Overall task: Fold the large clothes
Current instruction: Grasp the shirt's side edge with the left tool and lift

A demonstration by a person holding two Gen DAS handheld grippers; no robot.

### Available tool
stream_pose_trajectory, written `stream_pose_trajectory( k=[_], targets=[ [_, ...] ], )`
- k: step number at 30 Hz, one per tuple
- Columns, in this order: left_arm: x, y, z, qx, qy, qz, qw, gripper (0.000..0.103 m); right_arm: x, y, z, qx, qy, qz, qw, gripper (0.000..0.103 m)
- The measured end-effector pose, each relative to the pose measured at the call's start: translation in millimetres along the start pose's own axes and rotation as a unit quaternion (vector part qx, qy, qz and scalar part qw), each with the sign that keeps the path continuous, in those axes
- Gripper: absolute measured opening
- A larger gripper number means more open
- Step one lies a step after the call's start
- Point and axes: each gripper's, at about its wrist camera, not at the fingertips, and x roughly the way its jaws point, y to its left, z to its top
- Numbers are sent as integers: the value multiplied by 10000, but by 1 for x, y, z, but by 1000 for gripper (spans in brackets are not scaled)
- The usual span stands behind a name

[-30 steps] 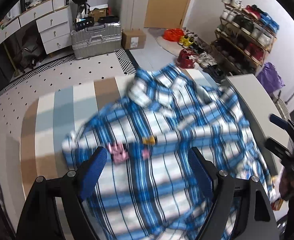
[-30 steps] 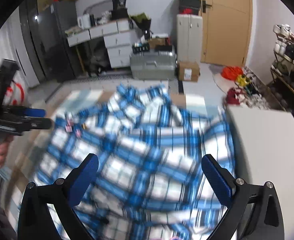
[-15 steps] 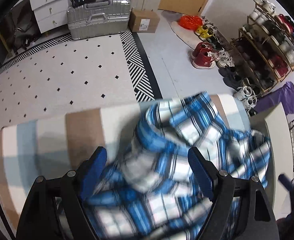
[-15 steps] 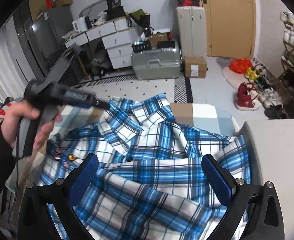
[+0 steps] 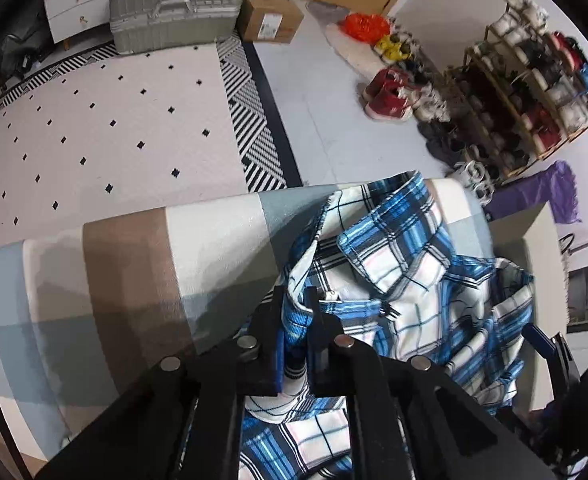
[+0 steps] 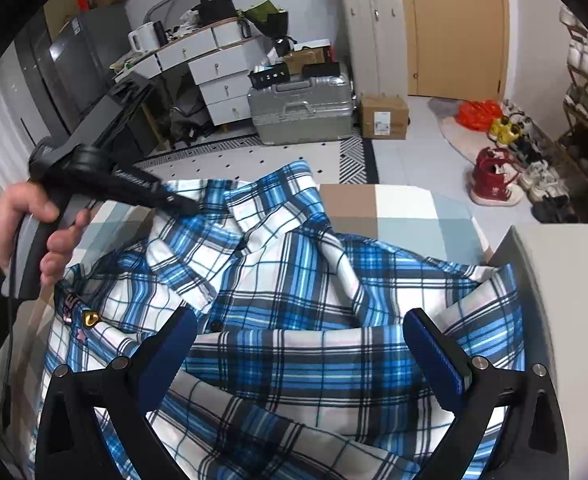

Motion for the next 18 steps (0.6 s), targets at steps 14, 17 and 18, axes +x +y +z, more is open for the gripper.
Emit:
stream_pose_trajectory(
  k=[14, 17, 18],
  targets=[
    [-34, -38, -103, 1439, -825, -101, 9861, 2, -21, 15, 63, -111, -103, -57, 9999, 103],
    [-32, -39, -110, 1589, -885, -79, 9833, 2, -1, 34, 73, -557, 188, -299, 9978, 103],
    [-31, -41, -111, 1660, -926, -32, 9818, 2, 5, 40, 76, -704, 279, -379, 9964, 103]
  ],
)
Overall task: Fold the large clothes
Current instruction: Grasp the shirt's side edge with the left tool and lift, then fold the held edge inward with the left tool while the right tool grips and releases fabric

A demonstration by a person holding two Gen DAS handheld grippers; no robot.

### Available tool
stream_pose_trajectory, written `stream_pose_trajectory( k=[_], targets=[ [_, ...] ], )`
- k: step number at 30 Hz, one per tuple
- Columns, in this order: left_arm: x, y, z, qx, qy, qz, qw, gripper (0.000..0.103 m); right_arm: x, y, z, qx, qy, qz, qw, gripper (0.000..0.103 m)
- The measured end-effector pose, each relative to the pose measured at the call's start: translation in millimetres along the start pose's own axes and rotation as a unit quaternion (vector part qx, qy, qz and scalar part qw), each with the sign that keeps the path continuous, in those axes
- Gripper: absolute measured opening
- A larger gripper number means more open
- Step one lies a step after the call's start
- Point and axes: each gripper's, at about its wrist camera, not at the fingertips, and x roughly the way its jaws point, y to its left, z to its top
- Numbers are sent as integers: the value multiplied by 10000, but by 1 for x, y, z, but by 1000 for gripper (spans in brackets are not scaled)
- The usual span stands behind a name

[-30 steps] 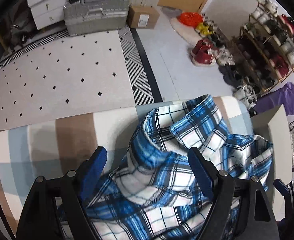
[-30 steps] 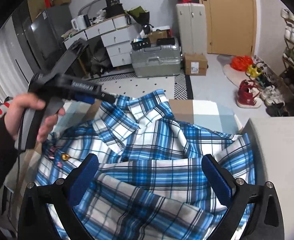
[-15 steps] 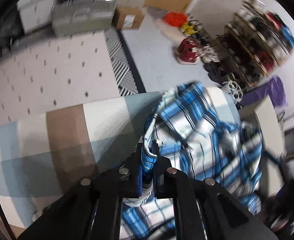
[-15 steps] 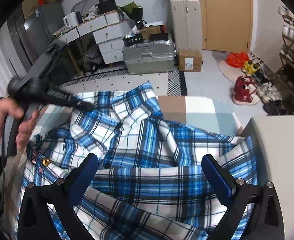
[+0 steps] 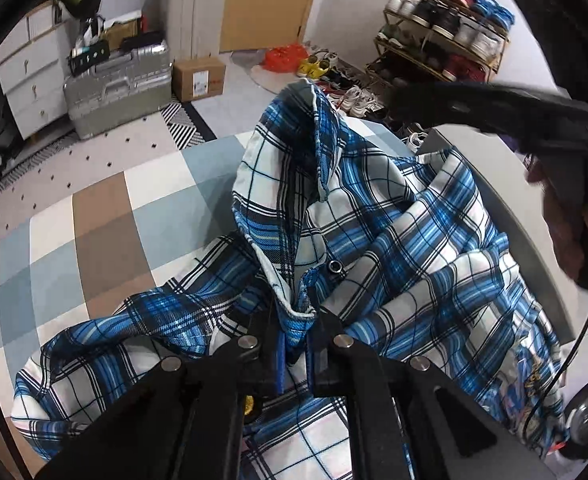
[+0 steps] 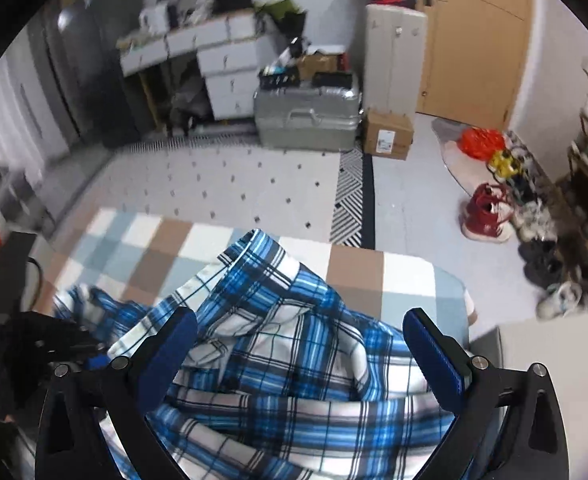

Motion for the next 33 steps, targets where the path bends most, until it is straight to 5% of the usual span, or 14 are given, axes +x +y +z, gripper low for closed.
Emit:
stream_pose_trajectory(
  k=[5, 10, 12, 15, 16, 17, 19, 26, 33],
  targets=[
    [6, -4, -4, 318, -24, 49, 9995, 2, 30, 35, 16, -633, 312, -155, 9974, 103],
    [12, 13, -6, -37, 49, -320, 9995, 2, 81, 57, 23, -1191, 992, -982, 9830, 101],
    [11, 20, -4, -156, 26, -459, 9988, 2, 93, 52, 22, -1131, 1216, -1264, 9780, 87],
    [9, 24, 1, -189, -17, -461, 9988, 2, 95, 38, 15, -868, 1400, -1128, 9799, 62],
    [7, 25, 3, -211, -43, -426, 9989, 2, 91, 34, 11, -829, 1323, -1068, 9819, 47],
    [4, 22, 0, -238, -70, -391, 9989, 2, 87, 29, 5, -806, 1249, -1091, 9829, 21],
    [-8, 21, 2, -391, -192, -359, 9984, 2, 75, 17, -4, -656, 1095, -1196, 9846, 4],
    [-75, 0, -7, -480, -876, -360, 9943, 2, -14, -4, -24, -236, -54, -852, 9961, 4],
    [-123, -55, -73, -136, -1407, -51, 9899, 2, -114, -5, -82, 144, -1122, -293, 9932, 4]
  ],
)
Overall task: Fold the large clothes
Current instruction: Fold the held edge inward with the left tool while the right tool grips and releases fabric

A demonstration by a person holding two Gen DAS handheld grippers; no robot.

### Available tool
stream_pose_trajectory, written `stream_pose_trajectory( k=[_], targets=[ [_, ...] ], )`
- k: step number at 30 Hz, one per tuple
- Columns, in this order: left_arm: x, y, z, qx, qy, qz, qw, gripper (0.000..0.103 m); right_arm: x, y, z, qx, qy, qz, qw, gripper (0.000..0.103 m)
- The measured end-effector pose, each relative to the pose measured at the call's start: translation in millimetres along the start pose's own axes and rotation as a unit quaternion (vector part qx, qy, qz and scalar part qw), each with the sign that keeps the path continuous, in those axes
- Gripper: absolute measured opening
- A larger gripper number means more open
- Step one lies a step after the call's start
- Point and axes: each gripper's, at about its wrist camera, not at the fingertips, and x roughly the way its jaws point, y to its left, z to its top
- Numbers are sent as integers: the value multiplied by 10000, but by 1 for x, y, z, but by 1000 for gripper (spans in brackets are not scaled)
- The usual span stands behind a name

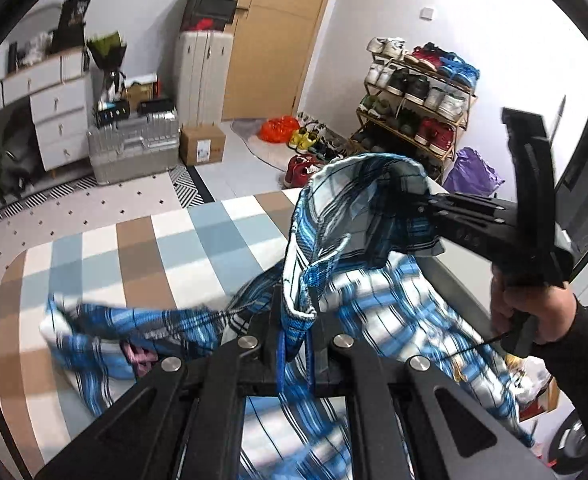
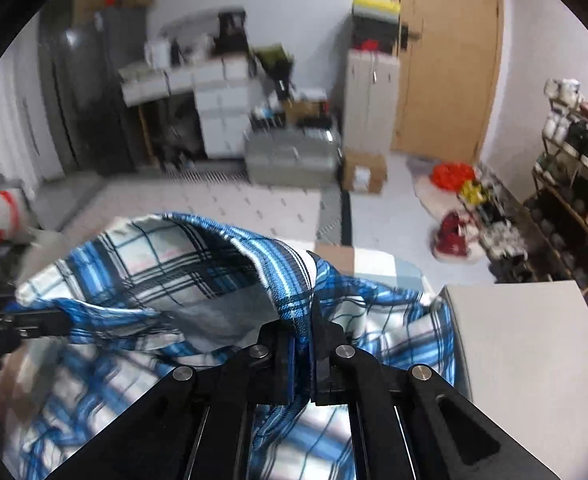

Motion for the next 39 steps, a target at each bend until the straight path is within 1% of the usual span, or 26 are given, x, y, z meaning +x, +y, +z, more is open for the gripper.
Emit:
stream_pose_trajectory(
  k=[1, 2, 5, 6, 8, 9, 11, 13, 16, 19, 20, 22, 25, 27, 28, 32, 35, 36, 37, 38, 39],
  targets=[
    [-4, -3, -10, -7, -61, 42, 10000, 2, -14, 0, -10, 81, -104, 57, 9999, 4],
    [-8, -5, -20, -13, -107, 86, 9999, 2, -27, -1, -21, 269, -150, 211, 9993, 4],
    [-12, -5, -46, -219, -141, 70, 9996, 2, -52, -6, -55, 799, -138, 536, 9953, 4],
    [-10, -2, -48, -311, -118, 46, 9994, 2, -56, -7, -64, 950, -104, 617, 9935, 4],
    [-10, -1, -58, -482, -65, 24, 9988, 2, -65, -16, -94, 1577, 50, 873, 9836, 4],
    [-7, 1, -67, -603, -1, 13, 9982, 2, -64, -24, -106, 1904, 173, 1002, 9764, 4],
    [-6, -1, -74, -696, 151, -33, 9975, 2, -61, -33, -133, 2484, 430, 1179, 9605, 4],
    [-2, -4, -82, -764, 265, -76, 9967, 2, -58, -39, -153, 2760, 649, 1184, 9516, 4],
    [-1, -16, -88, -577, 313, 13, 9978, 2, -56, -41, -178, 3011, 959, 1047, 9430, 4],
    [5, -24, -86, -423, 430, 92, 9981, 2, -55, -36, -184, 2906, 1191, 724, 9466, 5],
    [6, -24, -86, -395, 488, 105, 9980, 2, -50, -32, -184, 2761, 1376, 577, 9495, 9],
    [9, -23, -87, -353, 566, 155, 9977, 2, -47, -30, -183, 2644, 1633, 297, 9500, 12],
    [13, -22, -89, -298, 700, 242, 9968, 2, -47, -29, -178, 2579, 1715, 292, 9504, 15],
    [15, -22, -96, -252, 784, 251, 9963, 2, -54, -27, -176, 2404, 1785, 210, 9539, 28],
    [15, -23, -98, -217, 807, 265, 9962, 2, -58, -25, -176, 2266, 1868, 205, 9557, 37],
    [12, -22, -100, -123, 783, 225, 9966, 2, -92, -25, -170, 1882, 1941, 393, 9620, 42],
    [12, -23, -102, -73, 783, 191, 9967, 2, -139, -34, -149, 1930, 1795, 1009, 9594, 44],
    [13, -23, -103, -64, 792, 178, 9967, 2, -165, -36, -133, 1763, 1557, 1233, 9641, 44],
    [13, -23, -105, -50, 800, 166, 9966, 2, -191, -34, -120, 1519, 1285, 1316, 9711, 50],
    [13, -22, -105, -30, 804, 150, 9966, 2, -216, -31, -107, 1242, 980, 1299, 9788, 59],
    [13, -21, -104, -30, 794, 129, 9968, 2, -247, -30, -96, 913, 562, 1209, 9869, 63]
  ],
)
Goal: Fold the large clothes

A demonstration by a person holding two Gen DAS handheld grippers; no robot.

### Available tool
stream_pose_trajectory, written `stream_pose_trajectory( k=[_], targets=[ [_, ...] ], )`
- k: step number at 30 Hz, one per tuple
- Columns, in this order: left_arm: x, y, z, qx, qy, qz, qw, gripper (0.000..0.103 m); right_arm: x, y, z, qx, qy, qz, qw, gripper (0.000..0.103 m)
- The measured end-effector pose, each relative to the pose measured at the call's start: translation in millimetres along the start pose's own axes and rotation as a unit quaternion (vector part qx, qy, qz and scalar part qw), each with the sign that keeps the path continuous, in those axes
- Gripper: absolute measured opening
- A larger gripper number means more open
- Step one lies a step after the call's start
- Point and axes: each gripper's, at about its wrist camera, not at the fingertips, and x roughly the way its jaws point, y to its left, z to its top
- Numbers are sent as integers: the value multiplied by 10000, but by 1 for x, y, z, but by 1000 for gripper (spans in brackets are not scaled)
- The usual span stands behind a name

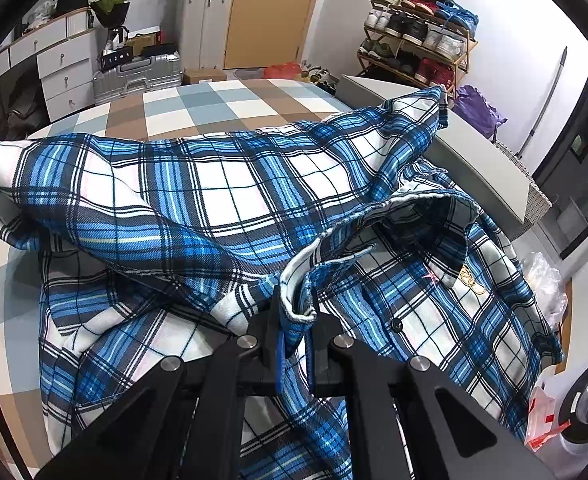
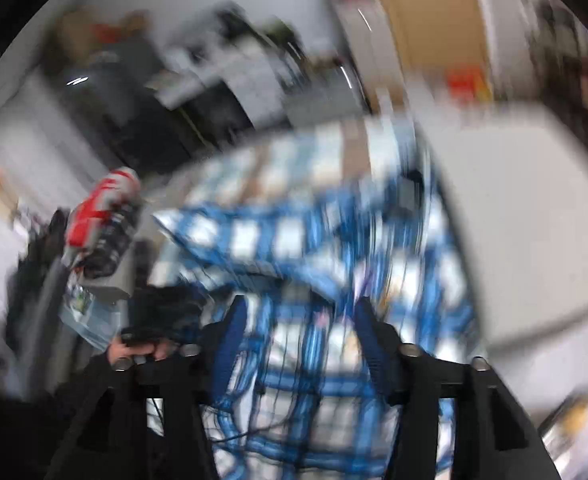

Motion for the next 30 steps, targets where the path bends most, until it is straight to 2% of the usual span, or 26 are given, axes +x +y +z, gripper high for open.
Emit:
stream_pose_trajectory(
  k=[1, 2, 3, 4, 5, 6, 8, 10, 11, 12, 14, 15, 17, 19, 21, 23, 24, 26, 28, 30],
  targets=[
    [0, 1, 0, -1, -11, -36, 10000, 2, -40, 15, 6, -497, -642, -143, 9966, 69],
    [-1, 1, 1, -6, -29, -74, 10000, 2, -61, 23, 5, -721, -1020, -216, 9919, 73],
    [-2, 1, 1, -7, -53, -99, 9999, 2, -94, 33, 0, -1002, -1611, -266, 9815, 76],
    [-5, 1, 1, 7, -71, -131, 9999, 2, -125, 39, -7, -1172, -2211, -224, 9679, 84],
    [-5, 1, 2, 25, -74, -147, 9999, 2, -137, 45, -7, -1202, -2551, -160, 9593, 96],
    [-7, -1, 2, 82, -83, -166, 9998, 2, -163, 48, -19, -1214, -3103, 4, 9429, 102],
    [-9, -3, 2, 180, -107, -171, 9996, 2, -198, 54, -40, -1264, -3995, 299, 9075, 103],
    [-10, -4, 2, 276, -126, -154, 9994, 2, -216, 56, -49, -1352, -4467, 407, 8835, 103],
    [-10, -5, 2, 322, -118, -148, 9993, 2, -215, 59, -46, -1384, -4484, 289, 8826, 103],
    [-9, -6, 2, 364, -102, -117, 9992, 2, -207, 62, -41, -1388, -4369, 167, 8886, 103],
    [-4, -8, 2, 484, -8, -84, 9988, 2, -176, 62, -21, -1238, -3819, -141, 9158, 103],
    [-2, -10, 1, 532, 9, -44, 9986, 2, -144, 59, -2, -1027, -3267, -256, 9392, 103],
    [3, -11, -2, 570, 85, 15, 9983, 2, -68, 50, 33, -599, -2065, -176, 9764, 103],
    [8, -12, -5, 540, 142, 93, 9984, 2, -2, 38, 56, -293, -1061, -152, 9938, 103],
    [10, -12, -7, 554, 191, 142, 9982, 2, 67, 20, 73, 36, -122, -305, 9995, 103],
    [11, -12, -8, 581, 195, 186, 9979, 2, 131, -5, 77, 368, 932, -109, 9949, 103],
    [11, -13, -8, 591, 190, 200, 9979, 2, 151, -15, 82, 485, 1162, -132, 9920, 103],
    [10, -14, -7, 606, 185, 222, 9977, 2, 186, -37, 92, 614, 1420, -532, 9865, 103],
    [10, -15, -7, 625, 198, 252, 9975, 2, 211, -49, 105, 580, 1397, -919, 9842, 103],
    [10, -14, -8, 600, 189, 235, 9977, 2, 228, -65, 109, 1024, 1446, -1138, 9776, 103]
  ],
)
